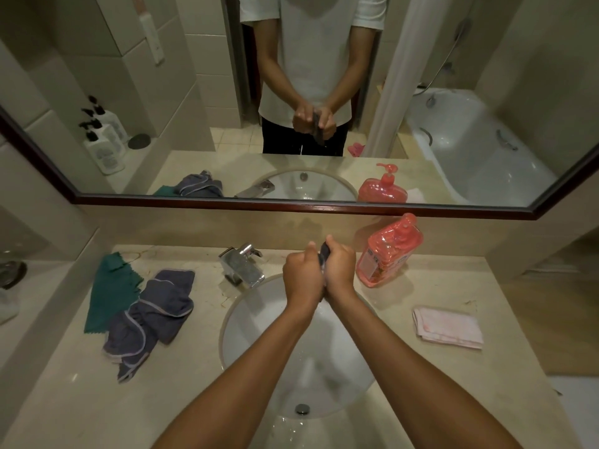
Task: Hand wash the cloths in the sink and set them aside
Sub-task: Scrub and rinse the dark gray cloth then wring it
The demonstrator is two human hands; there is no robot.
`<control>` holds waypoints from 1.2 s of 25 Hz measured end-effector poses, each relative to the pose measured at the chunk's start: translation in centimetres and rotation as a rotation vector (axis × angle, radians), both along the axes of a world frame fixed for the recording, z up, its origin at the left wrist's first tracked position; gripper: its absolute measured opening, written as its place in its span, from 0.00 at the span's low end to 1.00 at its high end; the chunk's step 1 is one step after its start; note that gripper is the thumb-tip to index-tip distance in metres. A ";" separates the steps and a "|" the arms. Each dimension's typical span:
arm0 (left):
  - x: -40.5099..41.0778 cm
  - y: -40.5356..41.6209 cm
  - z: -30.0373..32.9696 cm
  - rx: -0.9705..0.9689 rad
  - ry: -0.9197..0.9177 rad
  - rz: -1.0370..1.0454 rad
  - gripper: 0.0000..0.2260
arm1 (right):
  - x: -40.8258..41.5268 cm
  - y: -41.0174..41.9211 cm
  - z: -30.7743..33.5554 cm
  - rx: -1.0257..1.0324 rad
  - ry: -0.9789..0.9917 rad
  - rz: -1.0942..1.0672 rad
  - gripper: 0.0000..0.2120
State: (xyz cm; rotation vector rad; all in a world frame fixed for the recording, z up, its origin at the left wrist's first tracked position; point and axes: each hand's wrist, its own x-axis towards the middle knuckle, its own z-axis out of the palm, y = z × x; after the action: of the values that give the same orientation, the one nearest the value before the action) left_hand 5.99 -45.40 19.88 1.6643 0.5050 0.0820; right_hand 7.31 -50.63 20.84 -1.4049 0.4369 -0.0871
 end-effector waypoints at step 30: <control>1.7 1.4 1.7 -0.091 0.037 0.037 0.23 | -2.8 1.0 -0.3 0.075 -0.006 0.038 0.25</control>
State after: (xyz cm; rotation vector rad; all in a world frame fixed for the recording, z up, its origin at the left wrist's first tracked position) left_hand 7.64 -43.96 21.61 1.5699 0.5594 0.0545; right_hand 4.52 -49.63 20.55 -1.3380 0.4044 -0.0431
